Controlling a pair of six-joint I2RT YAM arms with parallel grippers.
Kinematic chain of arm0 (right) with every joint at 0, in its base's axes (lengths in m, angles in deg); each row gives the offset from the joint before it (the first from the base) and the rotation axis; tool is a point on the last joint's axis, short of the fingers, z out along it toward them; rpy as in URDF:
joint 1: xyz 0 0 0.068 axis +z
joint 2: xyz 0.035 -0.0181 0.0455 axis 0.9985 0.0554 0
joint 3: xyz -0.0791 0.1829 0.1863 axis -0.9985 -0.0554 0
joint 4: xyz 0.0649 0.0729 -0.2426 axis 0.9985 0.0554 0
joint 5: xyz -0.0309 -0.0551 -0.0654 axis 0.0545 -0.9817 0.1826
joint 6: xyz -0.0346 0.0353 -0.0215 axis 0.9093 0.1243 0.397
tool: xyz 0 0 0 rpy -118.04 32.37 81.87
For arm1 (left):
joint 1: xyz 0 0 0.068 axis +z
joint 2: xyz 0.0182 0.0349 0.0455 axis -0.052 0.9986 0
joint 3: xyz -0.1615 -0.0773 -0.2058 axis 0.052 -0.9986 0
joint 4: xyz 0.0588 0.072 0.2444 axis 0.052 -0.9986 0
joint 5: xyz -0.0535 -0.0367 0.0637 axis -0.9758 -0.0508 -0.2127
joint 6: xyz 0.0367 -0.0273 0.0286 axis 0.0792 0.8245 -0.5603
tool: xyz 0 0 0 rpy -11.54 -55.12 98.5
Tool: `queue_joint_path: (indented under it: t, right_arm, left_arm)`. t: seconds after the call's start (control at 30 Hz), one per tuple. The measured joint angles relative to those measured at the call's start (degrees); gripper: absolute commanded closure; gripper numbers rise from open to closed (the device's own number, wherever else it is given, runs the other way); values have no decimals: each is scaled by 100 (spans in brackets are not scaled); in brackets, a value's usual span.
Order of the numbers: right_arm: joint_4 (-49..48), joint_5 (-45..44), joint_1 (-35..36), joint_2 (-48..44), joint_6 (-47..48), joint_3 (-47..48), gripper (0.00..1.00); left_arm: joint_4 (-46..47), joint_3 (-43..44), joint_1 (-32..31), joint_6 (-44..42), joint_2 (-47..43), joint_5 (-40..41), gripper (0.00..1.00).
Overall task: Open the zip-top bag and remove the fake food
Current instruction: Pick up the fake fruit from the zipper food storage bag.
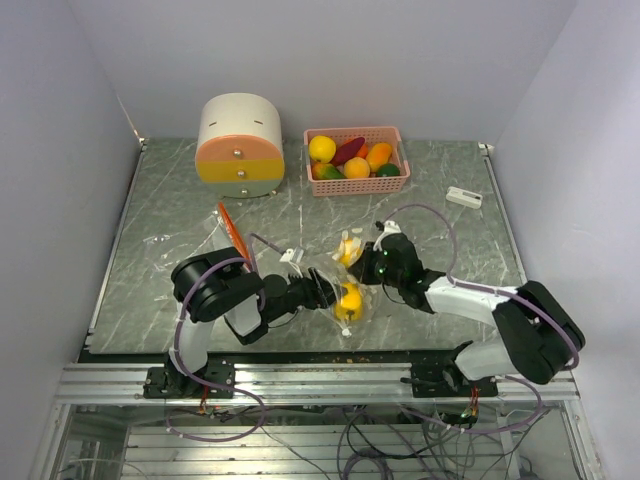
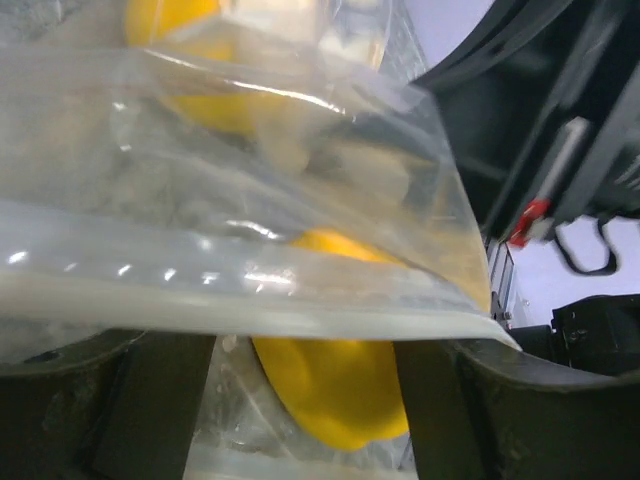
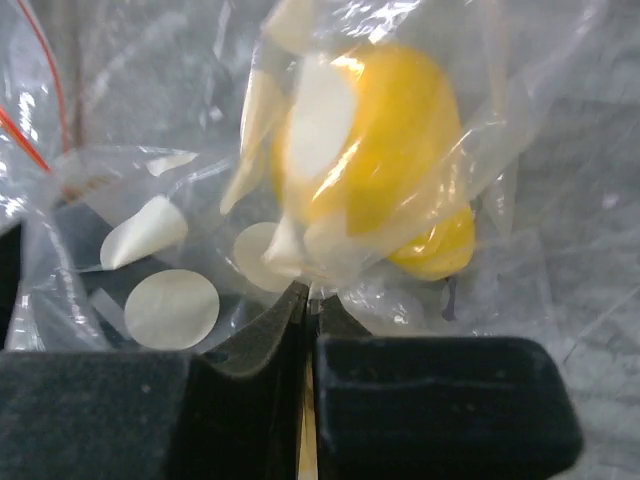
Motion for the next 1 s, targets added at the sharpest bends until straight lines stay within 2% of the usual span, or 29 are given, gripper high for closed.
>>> queue_joint_path:
  t: [0.03,0.13,0.2,0.27,0.33,0.4,0.43,0.57,0.77,0.87,1.0]
  right_arm:
    - [98,-74,0,-76,63,118,70]
    - [490,-483,0,-509,240,380,49]
    - [756,-763,0,-885,343,466,41]
    - [1016,-1025,0,-1309,446,498,39]
    - [1270,-1213,-2,-1681,507,501,42]
    - [1543,-1270,-2,-1954,557,498,50]
    - [1700,-1276,-4,-2090,575,494,58]
    - [2251,-1139,-2,-2680,577,396,98]
    - [2164,-111,-2,-3187,216,-282,100]
    - [1781,529,-2,-3027,-94,-883,100]
    - [1375,817,-2,-2575,-330,-1305,100]
  left_arm:
    - [0,-24,2,-4,0,2,28]
    - [4,-57,74,20,0,2,38]
    - [7,-59,142,61,0,2,41]
    - [7,-59,227,98,13,2,41]
    - [9,-55,295,131,50,2,39]
    - [7,-48,348,157,92,2,37]
    - [7,-46,365,170,109,4,36]
    - [7,-26,409,192,133,2,32]
    - [2,42,442,195,133,-2,30]
    - [0,42,442,184,114,-2,27]
    - [-13,39,446,146,-2,-4,23]
